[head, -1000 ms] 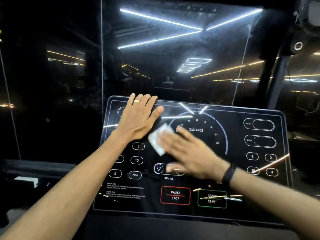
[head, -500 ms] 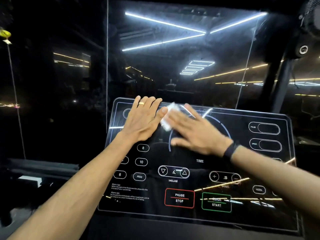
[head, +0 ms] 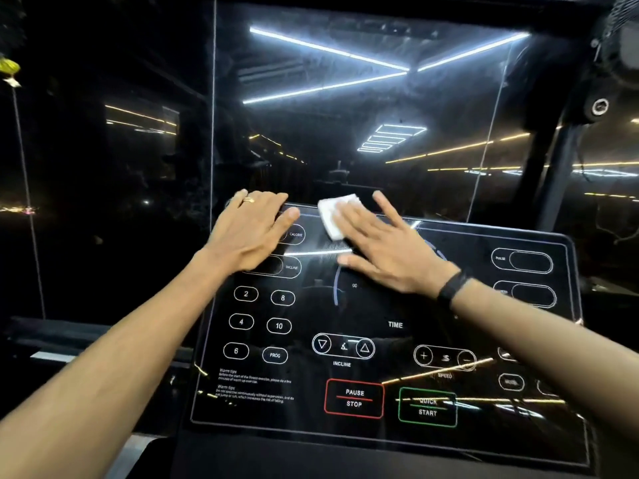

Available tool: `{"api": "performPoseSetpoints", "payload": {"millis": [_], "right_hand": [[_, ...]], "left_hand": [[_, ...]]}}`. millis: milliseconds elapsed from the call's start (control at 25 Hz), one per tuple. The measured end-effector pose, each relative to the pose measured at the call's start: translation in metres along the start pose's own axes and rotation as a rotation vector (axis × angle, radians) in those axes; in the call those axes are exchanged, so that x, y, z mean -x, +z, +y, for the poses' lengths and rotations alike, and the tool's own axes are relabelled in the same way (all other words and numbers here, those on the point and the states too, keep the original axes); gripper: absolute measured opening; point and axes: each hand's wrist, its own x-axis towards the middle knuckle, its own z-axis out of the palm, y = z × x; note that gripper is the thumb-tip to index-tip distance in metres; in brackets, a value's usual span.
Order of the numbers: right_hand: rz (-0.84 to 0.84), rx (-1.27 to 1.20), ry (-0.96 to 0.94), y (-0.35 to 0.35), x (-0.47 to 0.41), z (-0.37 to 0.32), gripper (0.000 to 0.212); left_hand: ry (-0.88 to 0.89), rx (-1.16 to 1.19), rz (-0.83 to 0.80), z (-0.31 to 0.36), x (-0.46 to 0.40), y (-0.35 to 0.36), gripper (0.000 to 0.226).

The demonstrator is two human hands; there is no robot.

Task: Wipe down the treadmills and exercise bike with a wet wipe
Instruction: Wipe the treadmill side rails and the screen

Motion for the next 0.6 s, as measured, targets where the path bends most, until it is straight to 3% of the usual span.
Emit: {"api": "performPoseSetpoints", "payload": {"millis": [80,200,280,480,520,600], "right_hand": [[0.008,-0.091,0.031,0.006,-0.001,-0.014,0.087],[-0.035,-0.119,-0.363,0.024,0.052,-0.092,0.085],[-0.015,-0.111,-0.479,0.027,0.056,-0.085,0.080],[0.064,-0.082,0.021,0.007,-0.015,-0.026,0.078],[0.077,-0.124,0.018,0.012,-0.014,-0.042,0.080],[0.059,-0.147,-0.189,0.026,0.014,-0.098,0.084]], "left_hand": [[0.008,-0.067,-0.003,-0.011,0.010,0.003,0.093],[-0.013,-0.064,-0.011,-0.019,0.019,0.004,0.094],[-0.015,0.047,0.024,-0.025,0.025,0.007,0.091],[-0.214,0.618,0.138,-0.026,0.058,0.024,0.079],[-0.275,0.711,0.166,-0.024,0.068,0.029,0.082],[-0.399,0.845,0.207,-0.019,0.087,0.039,0.093]]}}
